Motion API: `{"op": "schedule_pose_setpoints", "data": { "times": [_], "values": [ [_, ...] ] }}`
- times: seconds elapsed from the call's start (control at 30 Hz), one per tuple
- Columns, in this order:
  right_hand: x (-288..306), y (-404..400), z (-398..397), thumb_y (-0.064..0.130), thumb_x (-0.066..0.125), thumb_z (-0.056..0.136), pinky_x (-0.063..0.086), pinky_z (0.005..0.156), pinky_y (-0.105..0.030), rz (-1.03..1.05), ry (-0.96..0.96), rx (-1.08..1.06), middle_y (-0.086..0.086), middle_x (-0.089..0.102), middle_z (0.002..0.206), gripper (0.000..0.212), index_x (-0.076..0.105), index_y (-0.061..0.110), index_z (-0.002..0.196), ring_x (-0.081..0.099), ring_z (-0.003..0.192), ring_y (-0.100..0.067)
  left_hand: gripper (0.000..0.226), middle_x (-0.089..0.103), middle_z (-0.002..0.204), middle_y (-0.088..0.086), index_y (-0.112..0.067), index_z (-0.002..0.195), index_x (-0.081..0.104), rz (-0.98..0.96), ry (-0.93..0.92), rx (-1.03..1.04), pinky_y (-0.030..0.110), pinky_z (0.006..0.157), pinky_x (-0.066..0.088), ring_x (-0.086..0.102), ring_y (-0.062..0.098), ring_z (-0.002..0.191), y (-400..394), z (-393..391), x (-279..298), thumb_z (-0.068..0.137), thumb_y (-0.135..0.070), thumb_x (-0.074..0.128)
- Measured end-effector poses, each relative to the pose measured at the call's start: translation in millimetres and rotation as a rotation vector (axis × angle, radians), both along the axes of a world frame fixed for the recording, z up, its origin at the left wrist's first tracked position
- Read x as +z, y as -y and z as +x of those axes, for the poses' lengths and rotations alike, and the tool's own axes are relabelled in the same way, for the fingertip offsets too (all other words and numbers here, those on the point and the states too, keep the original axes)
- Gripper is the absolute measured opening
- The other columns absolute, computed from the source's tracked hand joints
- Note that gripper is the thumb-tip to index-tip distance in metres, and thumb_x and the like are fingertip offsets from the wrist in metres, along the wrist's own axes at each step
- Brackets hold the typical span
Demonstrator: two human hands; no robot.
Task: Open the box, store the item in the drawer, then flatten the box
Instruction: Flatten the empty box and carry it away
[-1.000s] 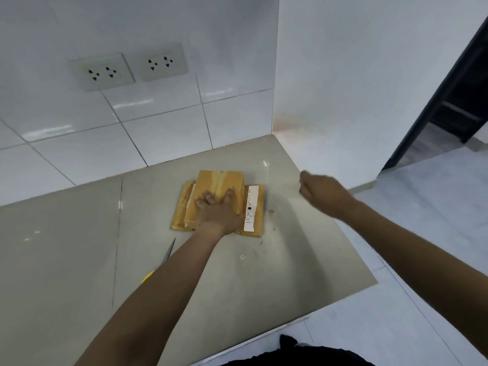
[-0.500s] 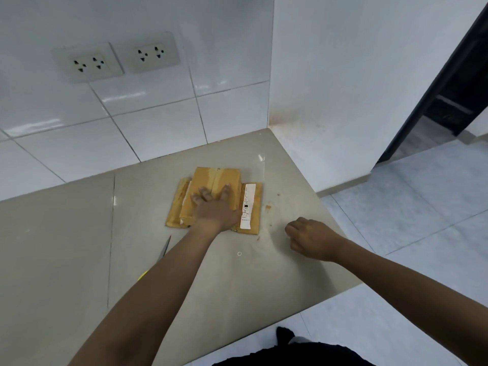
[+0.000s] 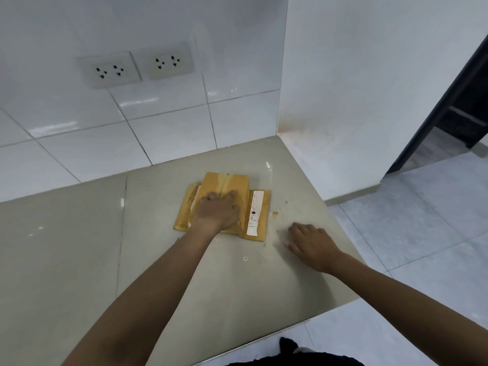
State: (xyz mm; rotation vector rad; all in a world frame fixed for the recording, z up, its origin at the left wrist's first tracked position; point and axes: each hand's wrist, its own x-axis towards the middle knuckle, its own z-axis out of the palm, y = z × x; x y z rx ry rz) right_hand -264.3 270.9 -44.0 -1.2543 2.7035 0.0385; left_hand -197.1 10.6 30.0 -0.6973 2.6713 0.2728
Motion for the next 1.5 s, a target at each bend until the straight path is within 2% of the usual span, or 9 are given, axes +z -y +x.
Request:
{"op": "schedule_pose_setpoints", "data": {
  "times": [0.17,0.37,0.5,0.63,0.9,1.13,1.23,1.33,1.5],
  "values": [
    [13,25,3,0.055,0.015,0.095,0.021,0.109,-0.057,-0.019,-0.017,-0.109,-0.002,0.052,0.138,0.060,0.047,0.019,0.132,0.051,0.124,-0.026,0.065,0.038,0.145,0.016,-0.028,0.154,0.007,-0.046,-0.020,0.025,0.040,0.092,0.042,0.048,0.039,0.120,-4,8,15,0.094,-0.025,0.032],
    [57,103,12,0.041,0.042,0.098,0.044,0.097,-0.039,-0.662,0.375,-0.238,-0.008,0.051,0.136,0.046,0.039,0.016,0.136,0.054,0.118,-0.027,0.076,0.060,0.083,0.005,-0.025,0.153,0.002,0.014,-0.223,0.125,0.032,0.059,0.043,0.055,0.021,0.067,12,33,28,0.088,-0.009,0.038],
    [72,159,28,0.052,0.059,0.086,0.043,0.101,-0.043,-0.652,0.604,-0.353,-0.012,0.045,0.141,0.078,0.020,0.019,0.145,0.048,0.124,-0.034,0.068,0.050,0.135,0.018,-0.014,0.153,0.006,0.067,-0.202,0.207,0.043,0.091,0.044,0.050,0.037,0.119,29,44,22,0.095,-0.018,0.040],
    [67,182,39,0.050,0.070,0.076,0.040,0.100,-0.044,-0.510,0.499,-0.400,-0.014,0.030,0.148,0.101,0.008,0.017,0.149,0.039,0.128,-0.040,0.064,0.048,0.141,0.017,-0.011,0.153,0.008,0.298,-0.292,0.318,0.039,0.099,0.039,0.048,0.036,0.126,27,56,18,0.099,-0.026,0.039],
    [74,155,13,0.023,0.042,0.097,0.038,0.085,-0.032,-0.890,0.882,-0.634,-0.013,0.042,0.143,0.055,0.020,0.017,0.148,0.048,0.120,-0.029,0.095,0.054,0.137,0.010,-0.021,0.153,-0.001,0.342,-0.317,0.284,0.033,0.085,0.042,0.055,0.033,0.119,27,54,19,0.086,-0.057,0.058],
    [48,110,-12,0.019,0.064,0.085,0.045,0.095,-0.040,-0.662,0.474,-0.538,-0.017,0.030,0.147,0.072,0.026,0.010,0.146,0.044,0.124,-0.035,0.079,0.046,0.139,0.005,-0.035,0.152,0.001,0.632,-0.410,0.449,0.041,0.082,0.055,0.056,0.034,0.113,47,70,17,0.092,-0.041,0.051],
    [40,108,-13,0.015,0.066,0.083,0.046,0.097,-0.044,-0.498,0.249,-0.373,-0.016,0.034,0.146,0.057,0.045,0.010,0.135,0.042,0.126,-0.036,0.063,0.042,0.137,0.000,-0.036,0.152,0.008,0.808,-0.565,0.635,0.051,0.080,0.058,0.056,0.031,0.106,63,88,13,0.097,-0.029,0.040],
    [40,115,-10,0.016,0.056,0.090,0.049,0.082,-0.037,-0.357,0.109,-0.261,-0.014,0.055,0.122,0.026,0.063,0.006,0.112,0.052,0.106,-0.031,0.073,0.045,0.135,0.011,-0.033,0.153,0.002,0.595,-0.551,0.628,0.051,0.085,0.054,0.053,0.035,0.107,79,107,-5,0.095,-0.017,0.045],
    [45,129,0,0.021,0.042,0.095,0.049,0.071,-0.033,-0.413,0.519,-0.402,-0.014,0.068,0.093,0.033,0.069,0.002,0.091,0.063,0.084,-0.028,0.065,0.040,0.145,0.008,-0.029,0.146,0.033,0.041,-0.221,0.304,0.048,0.097,0.043,0.042,0.039,0.125,76,105,-27,0.084,-0.027,0.055]
  ]
}}
